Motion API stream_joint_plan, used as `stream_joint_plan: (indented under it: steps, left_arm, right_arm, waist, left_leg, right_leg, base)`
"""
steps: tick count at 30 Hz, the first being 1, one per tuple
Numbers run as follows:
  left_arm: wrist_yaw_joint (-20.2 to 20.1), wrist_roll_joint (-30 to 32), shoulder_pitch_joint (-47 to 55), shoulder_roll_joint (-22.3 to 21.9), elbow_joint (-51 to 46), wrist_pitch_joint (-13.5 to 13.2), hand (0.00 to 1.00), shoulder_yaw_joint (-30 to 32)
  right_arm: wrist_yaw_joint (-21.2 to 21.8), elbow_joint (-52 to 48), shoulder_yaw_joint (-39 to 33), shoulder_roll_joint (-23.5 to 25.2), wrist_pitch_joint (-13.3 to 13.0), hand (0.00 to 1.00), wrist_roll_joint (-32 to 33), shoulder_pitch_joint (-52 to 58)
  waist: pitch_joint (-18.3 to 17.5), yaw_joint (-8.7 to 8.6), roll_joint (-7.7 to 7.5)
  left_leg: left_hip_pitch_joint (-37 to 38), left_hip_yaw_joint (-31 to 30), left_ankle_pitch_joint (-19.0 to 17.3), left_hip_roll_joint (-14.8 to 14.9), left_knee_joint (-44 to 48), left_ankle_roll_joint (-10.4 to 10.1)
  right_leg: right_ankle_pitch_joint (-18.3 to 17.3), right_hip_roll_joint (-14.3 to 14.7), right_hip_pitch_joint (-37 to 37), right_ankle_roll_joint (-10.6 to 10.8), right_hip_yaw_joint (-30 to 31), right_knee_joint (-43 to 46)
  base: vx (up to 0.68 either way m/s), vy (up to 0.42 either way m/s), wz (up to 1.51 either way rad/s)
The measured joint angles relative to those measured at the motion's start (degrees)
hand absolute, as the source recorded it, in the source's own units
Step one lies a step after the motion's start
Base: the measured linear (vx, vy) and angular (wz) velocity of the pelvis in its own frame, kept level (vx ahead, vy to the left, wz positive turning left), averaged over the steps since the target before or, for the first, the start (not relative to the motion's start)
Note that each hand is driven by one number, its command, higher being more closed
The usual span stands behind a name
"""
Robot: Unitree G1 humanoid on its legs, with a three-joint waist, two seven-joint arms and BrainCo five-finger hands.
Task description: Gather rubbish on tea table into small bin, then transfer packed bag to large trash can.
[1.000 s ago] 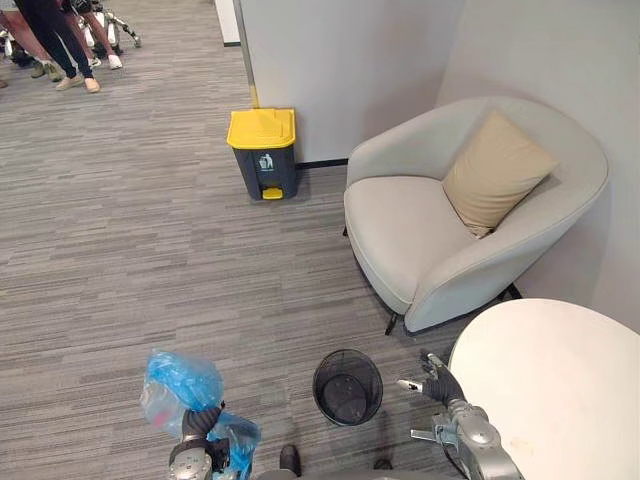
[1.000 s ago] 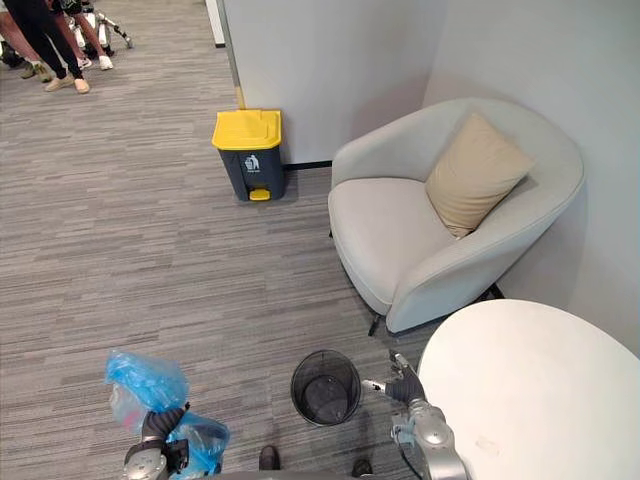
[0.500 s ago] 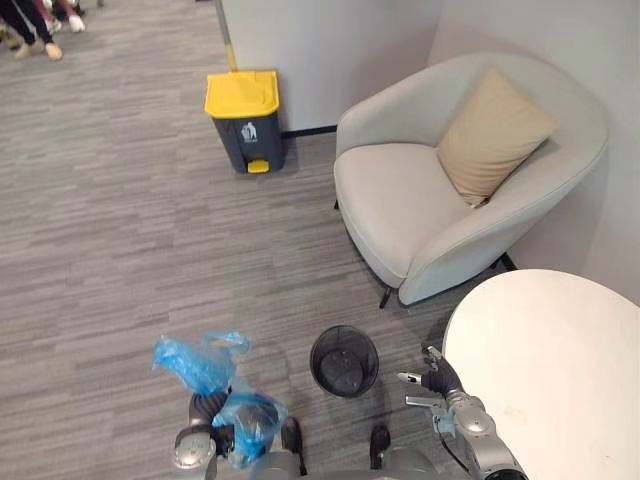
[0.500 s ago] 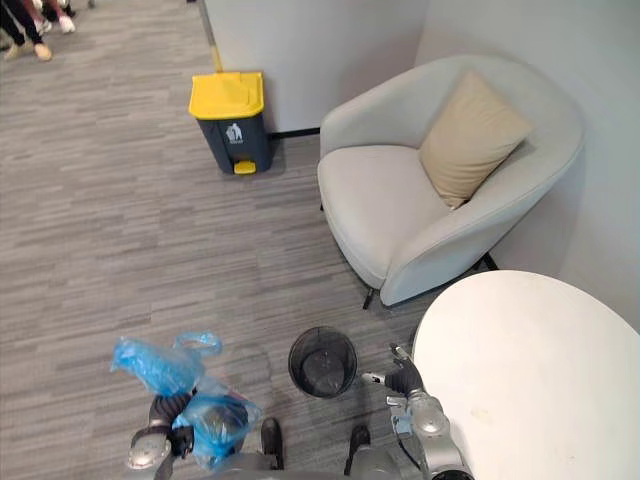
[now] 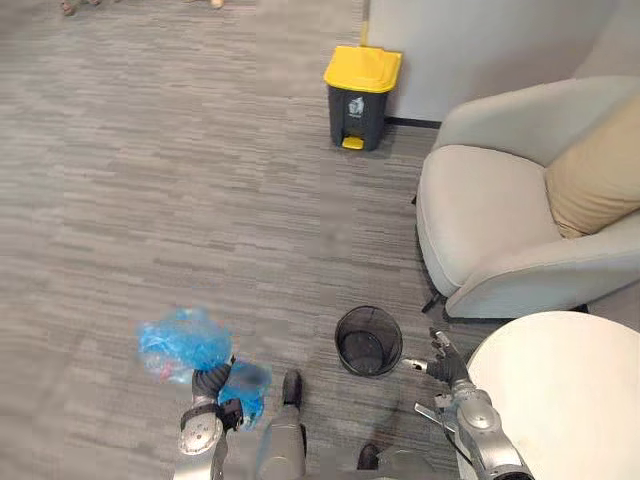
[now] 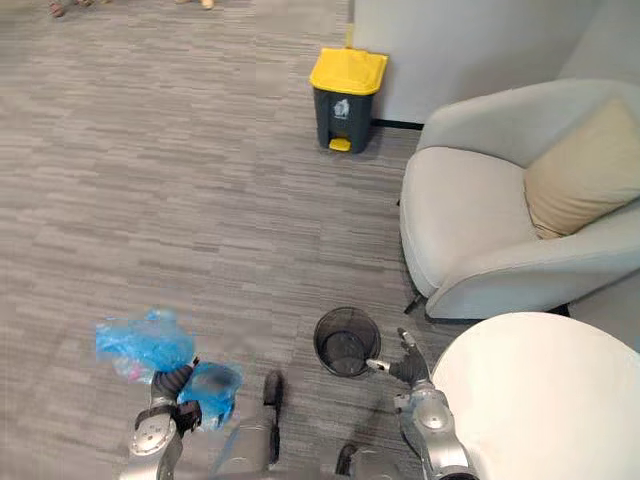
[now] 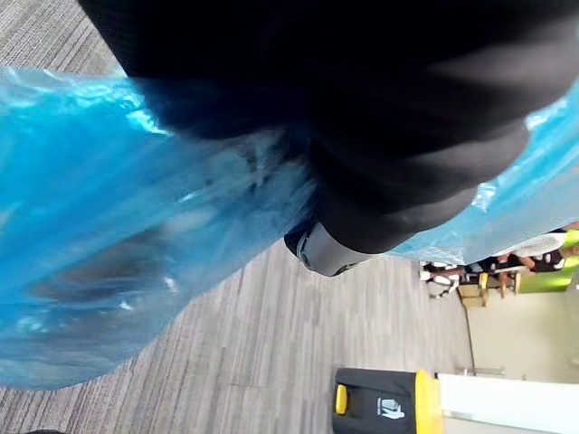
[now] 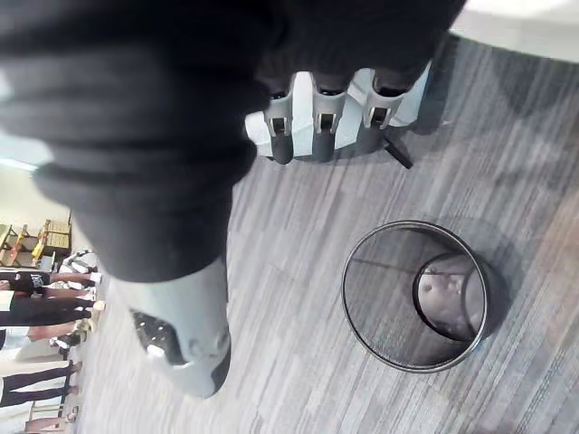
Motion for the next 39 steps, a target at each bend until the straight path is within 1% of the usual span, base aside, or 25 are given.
stream_joint_plan:
  steps: [1, 2, 3, 4, 5, 6, 7, 8, 9, 11, 13, 15, 19, 23, 25, 28, 29, 31, 32, 33, 34, 35, 36, 38, 39]
  left_arm:
    - [0.0, 0.0, -0.01, -0.3, -0.66, 0.0, 1.0, 0.0]
    - [0.0, 0.0, 0.34, -0.54, -1.77, -0.01, 1.0, 0.0]
    - [-0.02, 0.02, 0.32, -0.53, -2.39, -0.03, 1.0, 0.0]
    - [-0.04, 0.03, 0.31, -0.52, -2.69, -0.06, 1.0, -0.01]
    - [-0.1, 0.03, -0.06, -0.41, -2.72, -0.05, 1.0, -0.48]
    - [-0.14, 0.04, 0.13, -0.33, -2.53, -0.05, 1.0, -0.99]
    - [-0.18, 0.05, 0.33, -0.34, -2.41, -0.05, 1.0, -1.17]
    - [-0.17, 0.08, -0.1, 0.13, -0.11, -0.15, 1.0, -1.15]
    - [-0.17, 0.14, -0.44, 1.43, 2.68, -0.07, 1.0, -1.3]
    - [-0.21, 0.15, 0.09, 2.39, 5.57, -0.02, 1.0, -1.47]
    - [-0.25, 0.2, 0.45, 2.82, 7.04, -0.02, 1.0, -1.36]
    - [-0.37, 0.24, 0.34, 2.92, 8.08, -0.02, 1.0, -1.29]
    - [-0.39, 0.26, 0.39, 3.42, 9.28, -0.02, 1.0, -0.73]
    - [-0.37, 0.26, 0.35, 3.78, 10.36, -0.01, 1.0, 0.15]
    - [-0.39, 0.26, 0.73, 3.81, 10.54, -0.01, 1.0, 0.23]
    - [-0.39, 0.22, 1.44, 3.79, 10.57, 0.03, 1.0, 0.33]
    - [-0.4, 0.22, 1.41, 3.75, 10.56, 0.03, 1.0, 0.4]
    - [-0.47, 0.18, 1.4, 3.65, 10.53, 0.03, 1.0, 0.4]
    - [-0.58, 0.17, 1.6, 3.63, 10.18, 0.03, 1.0, 0.31]
    - [-0.67, 0.17, 1.66, 3.52, 9.92, 0.03, 1.0, 0.14]
    - [-0.85, 0.17, 1.64, 3.26, 9.62, 0.08, 1.0, -0.25]
    - [-1.01, 0.17, 1.69, 3.32, 8.4, 0.06, 1.0, -0.28]
    - [-1.07, 0.17, 1.97, 3.78, 7.28, 0.0, 1.0, -0.29]
    - [-1.05, 0.14, 1.97, 4.09, 6.73, 0.01, 1.0, -0.3]
    - [-1.04, 0.12, 1.95, 4.37, 6.72, 0.04, 1.0, -0.3]
  right_arm:
    - [-0.26, -0.91, -0.17, -0.13, 0.23, 0.0, 0.03, 0.35]
    - [-0.35, -2.27, -0.37, -0.31, 0.31, 0.0, 0.1, 1.05]
    - [-0.28, -3.36, -1.41, 0.05, 0.33, 0.0, 0.14, 1.6]
    - [-0.3, -3.5, -1.67, 0.36, 0.29, 0.0, 0.15, 1.6]
    - [-0.3, -3.32, -2.35, 1.32, 0.3, 0.0, 0.18, 2.09]
    - [-0.29, -2.95, -3.55, 1.55, 0.27, 0.0, 0.28, 2.48]
    - [-0.22, -2.56, -3.94, 1.88, 0.27, 0.0, 0.4, 2.65]
    - [-0.25, 0.5, -4.86, 2.96, 0.31, 0.0, 0.47, 2.58]
    - [0.14, 3.75, -4.7, 3.87, 0.64, 0.0, 0.45, 2.35]
    - [0.18, 6.76, -4.87, 3.96, 0.68, 0.0, 0.45, 1.98]
    - [0.19, 9.23, -5.01, 3.79, 0.75, 0.0, 0.43, 1.18]
    - [0.18, 11.26, -6.45, 3.73, 0.83, 0.0, 0.39, 0.35]
    - [0.18, 12.94, -7.25, 3.25, 0.86, 0.0, -0.16, -0.75]
    - [0.21, 14.23, -7.17, 3.19, 0.92, 0.0, -0.38, -1.51]
    - [0.22, 14.79, -7.16, 3.07, 1.01, 0.0, -0.39, -1.98]
    - [0.22, 14.78, -7.16, 2.94, 1.02, 0.0, -0.41, -2.12]
    - [0.22, 14.79, -7.17, 2.8, 1.03, 0.0, -0.44, -2.5]
    - [0.21, 14.8, -7.17, 2.73, 1.06, 0.0, -0.5, -2.75]
    - [0.22, 15.18, -7.12, 2.73, 1.07, 0.0, -0.5, -2.65]
    - [0.2, 15.25, -7.14, 2.62, 1.09, 0.0, -0.5, -2.41]
    - [0.21, 15.24, -7.04, 2.3, 1.12, 0.0, -0.48, -1.85]
    - [0.19, 15.21, -6.75, 2.46, 1.14, 0.0, -0.48, -1.46]
    - [0.21, 15.27, -6.37, 3.05, 1.11, 0.0, -0.44, -0.84]
    - [0.24, 15.27, -6.19, 3.87, 1.08, 0.0, -0.36, -0.36]
    - [0.23, 15.27, -6.21, 4.08, 1.03, 0.0, -0.18, -0.15]
  waist:
    - [-0.02, -0.04, 0.01]
    - [-0.07, -0.16, 0.11]
    - [-0.12, -0.85, 0.2]
    - [-0.16, -1.22, 0.27]
    - [-0.18, -1.26, -0.01]
    - [-0.32, -1.32, -0.03]
    - [-0.57, -1.4, 0.36]
    - [-1.17, -2.02, 0.09]
    - [-2.33, -2.32, -0.8]
    - [-2.42, -2.7, -0.84]
    - [-2.42, -2.66, -0.85]
    - [-2.5, -2.74, -0.75]
    - [-2.6, -2.75, -0.63]
    - [-2.6, -2.8, -0.61]
    - [-2.59, -2.73, -0.61]
    - [-2.58, -2.67, -0.64]
    - [-2.54, -2.72, -0.68]
    - [-2.28, -2.79, -1.03]
    - [-1.85, -2.94, -1.65]
    - [-1.21, -2.97, -1.86]
    - [-0.67, -3.6, -1.44]
    - [-0.42, -4.3, -1.53]
    - [0.33, -4.37, -1.08]
    - [0.63, -4.35, -1.95]
    - [0.84, -4.6, -2.46]
  left_leg:
    - [-0.22, 1.27, -0.98, 0.2, 3.88, 1.21]
    - [0.71, 3.39, -4.19, 0.91, 10.27, 3.41]
    - [1.64, 5.31, -8.3, 1.66, 14.21, 4.22]
    - [2.27, 6.24, -9.55, 2.11, 15.72, 5.01]
    - [3.2, 8.31, -12.25, 3.01, 17.59, 5.0]
    - [5.09, 9.15, -13.71, 3.61, 17.85, 3.84]
    - [6.41, 9.36, -14.6, 3.77, 15.88, 2.12]
    - [7.82, 8.86, -14.23, 1.7, 10.73, 0.71]
    - [8.97, 8.32, -11.7, -0.83, 6.04, 1.42]
    - [10.9, 7.67, -9.33, -2.81, 1.57, 2.13]
    - [11.88, 7.58, -8.21, -3.75, -0.64, 2.6]
    - [12.51, 7.6, -6.52, -4.59, -3.31, 3.0]
    - [13.75, 7.95, -4.14, -5.15, -7.33, 3.27]
    - [14.59, 8.12, -2.43, -5.5, -10.36, 3.03]
    - [14.3, 8.11, -2.28, -5.55, -10.8, 2.98]
    - [13.88, 7.99, -2.85, -5.95, -10.57, 3.08]
    - [12.75, 7.88, -3.95, -6.16, -9.04, 3.32]
    - [11.3, 7.24, -6.66, -6.92, -5.52, 3.94]
    - [11.12, 6.62, -8.87, -7.62, -3.03, 4.1]
    - [11.12, 5.32, -10.24, -8.09, -1.61, 4.67]
    - [11.67, 3.6, -11.45, -8.28, -0.29, 5.23]
    - [12.64, 2.41, -11.89, -8.38, 0.05, 5.86]
    - [13.57, 1.15, -12.67, -8.22, 0.29, 6.45]
    - [14.63, 0.35, -13.86, -7.77, 0.55, 6.53]
    - [15.83, -0.29, -15.06, -7.85, 0.5, 6.61]
  right_leg:
    - [0.12, -0.31, 0.03, -0.03, -0.68, 0.02]
    - [0.11, -0.96, 0.5, -0.03, -2.28, 0.43]
    - [0.11, -1.79, 0.92, -0.03, -4.52, 0.95]
    - [0.1, -2.28, 0.82, -0.04, -5.68, 1.44]
    - [-0.04, -3.65, 0.73, 0.23, -7.02, 1.66]
    - [-0.24, -4.89, 0.89, 1.62, -8.05, 1.92]
    - [-0.57, -5.29, 0.88, 2.48, -8.47, 2.35]
    - [-0.37, -6.02, 1.02, 4.35, -8.98, 1.78]
    - [1.31, -6.55, 1.65, 5.42, -9.01, -1.67]
    - [4.11, -6.57, 3.85, 5.89, -9.14, -6.62]
    - [6.2, -6.18, 5.06, 6.41, -9.11, -9.78]
    - [8.34, -6.01, 5.47, 6.42, -8.91, -12.41]
    - [10.82, -5.2, 5.91, 6.23, -8.06, -15.32]
    - [11.57, -4.78, 5.53, 5.99, -7.76, -16.17]
    - [11.61, -4.98, 4.72, 5.95, -7.62, -16.25]
    - [10.74, -5.51, 4.2, 6.85, -7.54, -15.83]
    - [9.55, -6.34, 3.45, 7.15, -7.51, -14.04]
    - [7.23, -8.31, 1.96, 8.77, -7.57, -9.52]
    - [5.65, -9.88, 1.82, 9.09, -7.89, -5.35]
    - [5.04, -11.19, 1.63, 8.98, -7.44, -1.08]
    - [5.8, -11.99, -0.08, 7.84, -4.65, 5.83]
    - [7.23, -12.12, -2.34, 6.16, -1.89, 11.62]
    - [6.87, -11.68, -5.52, 6.36, 1.3, 17.71]
    - [2.98, -9.66, -7.73, 6.47, 2.7, 18.82]
    - [1.82, -8.06, -9.9, 6.13, 2.7, 16.87]
  base:
    - [-0.1, 0.005, 0.79]
    - [-0.11, 0.056, 0.81]
    - [-0.1, 0.074, 0.86]
    - [-0.11, 0.126, 0.88]
    - [-0.1, 0.165, 0.72]
    - [-0.08, 0.181, 0.67]
    - [-0.06, 0.193, 0.69]
    - [-0.05, 0.186, 0.68]
    - [-0.05, 0.17, 0.62]
    - [-0.03, 0.133, 0.32]
    - [-0.03, 0.113, 0.06]
    - [-0.05, 0.06, -0.04]
    - [-0.04, 0.021, -0.11]
    - [-0.06, 0.008, -0.08]
    - [-0.05, 0.024, -0.03]
    - [0.0, 0.039, 0.02]
    - [0.04, 0.065, 0.09]
    - [0.07, 0.083, 0.19]
    - [0.11, 0.074, 0.32]
    - [0.13, 0.112, 0.57]
    - [0.18, 0.134, 0.66]
    - [0.21, 0.15, 0.72]
    - [0.22, 0.103, 0.47]
    - [0.2, 0.03, 0.26]
    - [0.28, 0.003, 0.22]
